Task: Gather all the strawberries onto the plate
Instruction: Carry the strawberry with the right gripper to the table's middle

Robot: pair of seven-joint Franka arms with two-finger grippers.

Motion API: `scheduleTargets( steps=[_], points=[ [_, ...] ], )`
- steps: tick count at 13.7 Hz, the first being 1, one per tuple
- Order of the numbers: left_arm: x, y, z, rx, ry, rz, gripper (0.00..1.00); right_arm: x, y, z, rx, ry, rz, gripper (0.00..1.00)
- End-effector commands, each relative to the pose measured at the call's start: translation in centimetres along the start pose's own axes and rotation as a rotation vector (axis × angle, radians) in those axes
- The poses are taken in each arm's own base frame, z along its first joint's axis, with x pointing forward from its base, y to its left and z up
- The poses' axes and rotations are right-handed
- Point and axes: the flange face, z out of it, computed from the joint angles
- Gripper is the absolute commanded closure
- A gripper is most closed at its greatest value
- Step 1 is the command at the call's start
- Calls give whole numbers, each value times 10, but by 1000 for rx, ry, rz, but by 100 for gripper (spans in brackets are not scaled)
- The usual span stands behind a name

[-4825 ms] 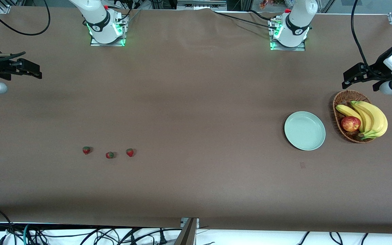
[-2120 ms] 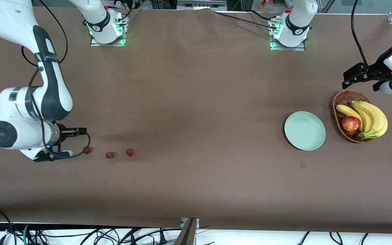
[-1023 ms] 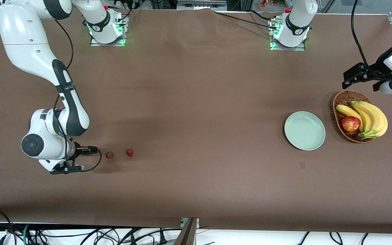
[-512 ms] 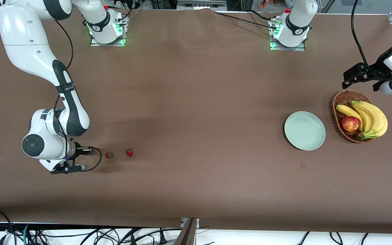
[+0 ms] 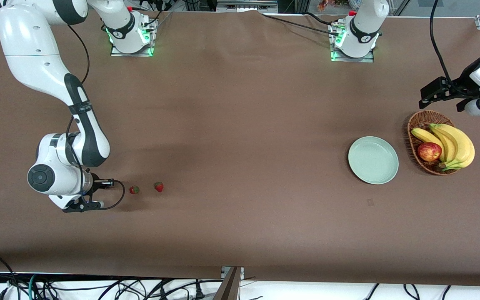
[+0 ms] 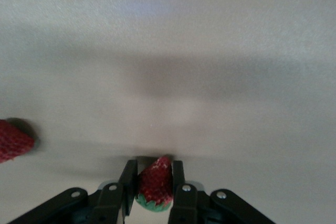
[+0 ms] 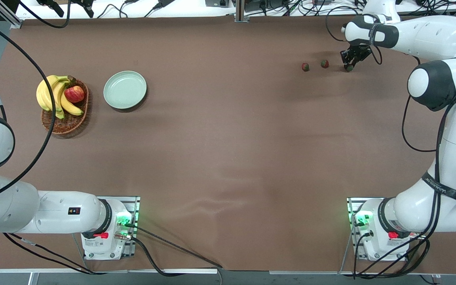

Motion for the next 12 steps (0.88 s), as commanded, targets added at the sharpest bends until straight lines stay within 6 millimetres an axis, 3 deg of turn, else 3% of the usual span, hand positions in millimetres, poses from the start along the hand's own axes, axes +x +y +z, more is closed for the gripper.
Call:
scheduleTargets(
  steps=[1, 3, 5, 9, 12],
  points=[
    [2, -1, -6, 26, -6, -3, 0, 9, -22, -31, 1, 39, -36, 73],
    [2, -1, -6, 26, -6, -3, 0, 15, -66, -55, 17, 53, -78, 73],
    [2, -1, -6, 26, -6, -3, 0, 16, -127, -69, 34, 59, -48, 71],
    [2, -1, -6, 26, -6, -3, 0, -7, -281, -83, 65, 84, 155, 71],
    [2, -1, -6, 26, -6, -3, 0, -43, -403, -93, 120, 155, 249, 71]
  ],
)
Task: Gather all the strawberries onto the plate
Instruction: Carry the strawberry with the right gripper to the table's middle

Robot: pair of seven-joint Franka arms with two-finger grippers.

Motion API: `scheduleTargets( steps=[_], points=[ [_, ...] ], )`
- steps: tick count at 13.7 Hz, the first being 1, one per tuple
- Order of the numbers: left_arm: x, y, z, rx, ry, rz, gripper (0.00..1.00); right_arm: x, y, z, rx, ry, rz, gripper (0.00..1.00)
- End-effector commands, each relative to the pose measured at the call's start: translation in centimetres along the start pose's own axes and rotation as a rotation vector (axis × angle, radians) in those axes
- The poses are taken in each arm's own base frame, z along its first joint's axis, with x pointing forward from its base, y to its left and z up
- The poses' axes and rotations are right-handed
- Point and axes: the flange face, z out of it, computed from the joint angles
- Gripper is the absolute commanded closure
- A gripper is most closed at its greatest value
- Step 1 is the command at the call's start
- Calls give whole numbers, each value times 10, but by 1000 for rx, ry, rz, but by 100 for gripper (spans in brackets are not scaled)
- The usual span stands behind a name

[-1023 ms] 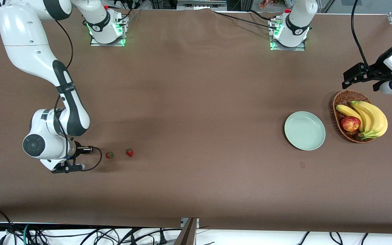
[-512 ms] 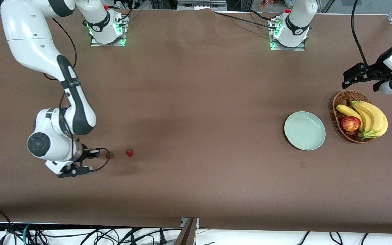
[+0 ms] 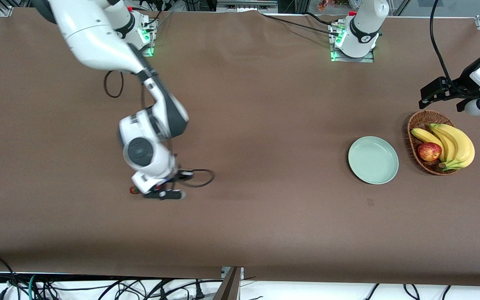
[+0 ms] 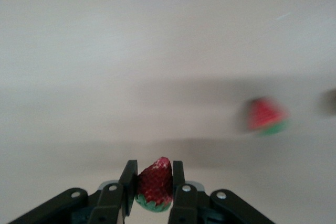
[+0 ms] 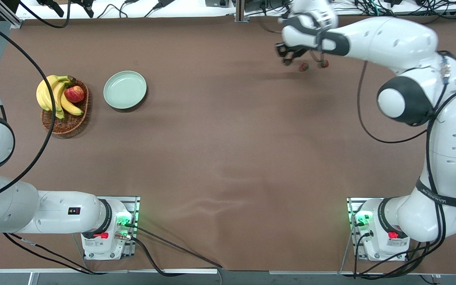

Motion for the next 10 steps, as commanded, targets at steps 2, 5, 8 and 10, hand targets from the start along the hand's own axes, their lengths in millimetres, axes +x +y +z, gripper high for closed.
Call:
scheduleTargets(
  steps=[2, 5, 8, 10],
  points=[
    [2, -1, -6, 26, -6, -3, 0, -76, -120, 14, 83, 80, 28, 71],
    [2, -2, -6, 26, -6, -5, 0, -139, -190, 41, 191, 131, 11, 71],
    [2, -3, -6, 24, -8, -9, 0, -182, -226, 66, 278, 159, 9, 71],
    [1, -8, -5, 24, -17, -20, 0, -194, -236, 72, 323, 174, 23, 71]
  ],
)
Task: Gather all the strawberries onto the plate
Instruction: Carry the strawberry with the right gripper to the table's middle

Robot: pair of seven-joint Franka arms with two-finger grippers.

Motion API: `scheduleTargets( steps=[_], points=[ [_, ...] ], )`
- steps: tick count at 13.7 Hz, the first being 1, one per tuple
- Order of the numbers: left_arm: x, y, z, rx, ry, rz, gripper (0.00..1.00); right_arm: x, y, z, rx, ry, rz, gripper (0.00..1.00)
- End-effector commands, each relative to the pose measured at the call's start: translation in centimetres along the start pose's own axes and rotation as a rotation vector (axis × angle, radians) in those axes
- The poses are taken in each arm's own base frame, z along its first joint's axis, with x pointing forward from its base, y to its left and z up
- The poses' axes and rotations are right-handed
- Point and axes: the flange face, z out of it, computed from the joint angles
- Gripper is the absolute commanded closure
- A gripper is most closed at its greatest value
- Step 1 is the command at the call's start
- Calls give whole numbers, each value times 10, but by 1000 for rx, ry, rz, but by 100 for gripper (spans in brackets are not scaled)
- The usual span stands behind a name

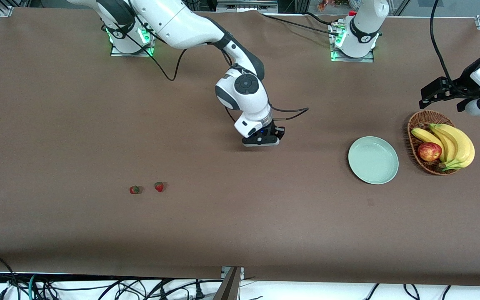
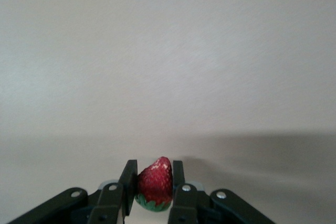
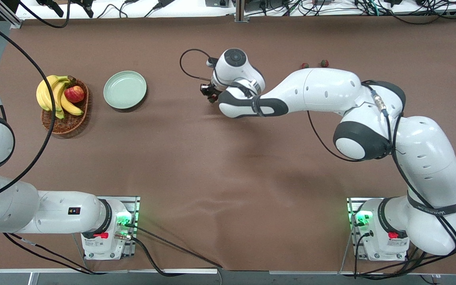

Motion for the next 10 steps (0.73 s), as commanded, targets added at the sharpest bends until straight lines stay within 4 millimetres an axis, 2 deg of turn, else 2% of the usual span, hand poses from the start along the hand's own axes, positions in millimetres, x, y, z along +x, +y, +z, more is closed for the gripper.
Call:
scheduleTargets(
  steps=[1, 2, 4, 5, 7, 8, 10],
  points=[
    [1, -7, -6, 24, -11, -18, 0, -1, -8, 3, 38, 29, 23, 61],
    [1, -7, -6, 24, -14, -18, 0, -1, -9, 2, 39, 30, 23, 1],
    [1, -8, -6, 24, -16, -20, 0, 9, -8, -5, 41, 41, 21, 0],
    [1, -8, -6, 24, -16, -20, 0, 23, -7, -15, 45, 53, 31, 0],
    [1, -7, -6, 24, -16, -18, 0, 62, 11, -32, -2, 48, 29, 0],
    [1, -7, -6, 24, -16, -18, 0, 82, 27, -38, -58, 27, -20, 0],
    [1, -8, -5, 26, -17, -18, 0, 136, 82, -52, -138, -13, -94, 0]
  ],
)
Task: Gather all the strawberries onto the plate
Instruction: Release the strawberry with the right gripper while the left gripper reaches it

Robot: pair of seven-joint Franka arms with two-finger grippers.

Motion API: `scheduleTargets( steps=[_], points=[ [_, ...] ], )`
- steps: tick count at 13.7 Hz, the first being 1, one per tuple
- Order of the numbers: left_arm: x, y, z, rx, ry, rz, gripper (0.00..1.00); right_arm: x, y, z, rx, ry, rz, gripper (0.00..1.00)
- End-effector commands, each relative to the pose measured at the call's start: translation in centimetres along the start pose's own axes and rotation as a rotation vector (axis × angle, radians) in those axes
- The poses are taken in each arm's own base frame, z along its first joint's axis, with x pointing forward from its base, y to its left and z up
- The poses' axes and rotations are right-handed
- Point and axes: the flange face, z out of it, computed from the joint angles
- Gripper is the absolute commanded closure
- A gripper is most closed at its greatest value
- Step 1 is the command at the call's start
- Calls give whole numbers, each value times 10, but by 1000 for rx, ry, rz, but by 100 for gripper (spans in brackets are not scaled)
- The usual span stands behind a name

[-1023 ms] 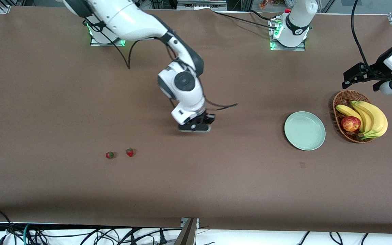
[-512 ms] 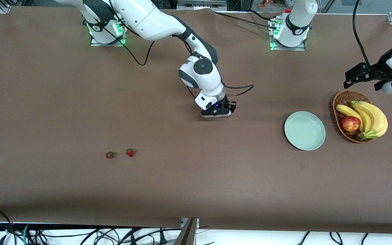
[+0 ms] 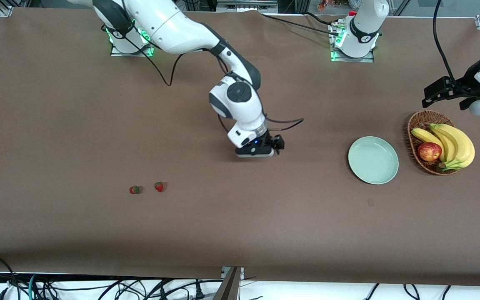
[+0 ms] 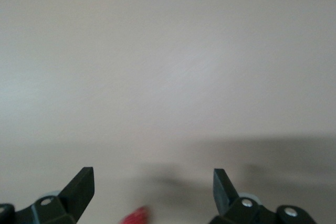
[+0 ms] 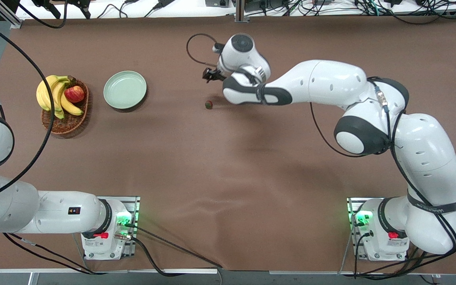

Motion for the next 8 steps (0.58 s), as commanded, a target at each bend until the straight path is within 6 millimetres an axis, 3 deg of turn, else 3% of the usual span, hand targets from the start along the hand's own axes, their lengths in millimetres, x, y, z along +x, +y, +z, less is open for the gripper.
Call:
scheduleTargets(
  steps=[1, 3, 5, 8],
  points=[
    [2, -1, -5, 24, -7, -6, 0, 68, 75, -20, -83, -51, -82, 0],
    [9, 0, 8, 23, -24, -37, 0, 105, 138, -27, -156, -124, -137, 0],
    [36, 3, 49, 22, -88, -36, 0, 143, 213, -41, -195, -194, -175, 0],
    [63, 23, 111, 10, -184, -46, 0, 173, 286, -61, -232, -253, -188, 0]
  ],
)
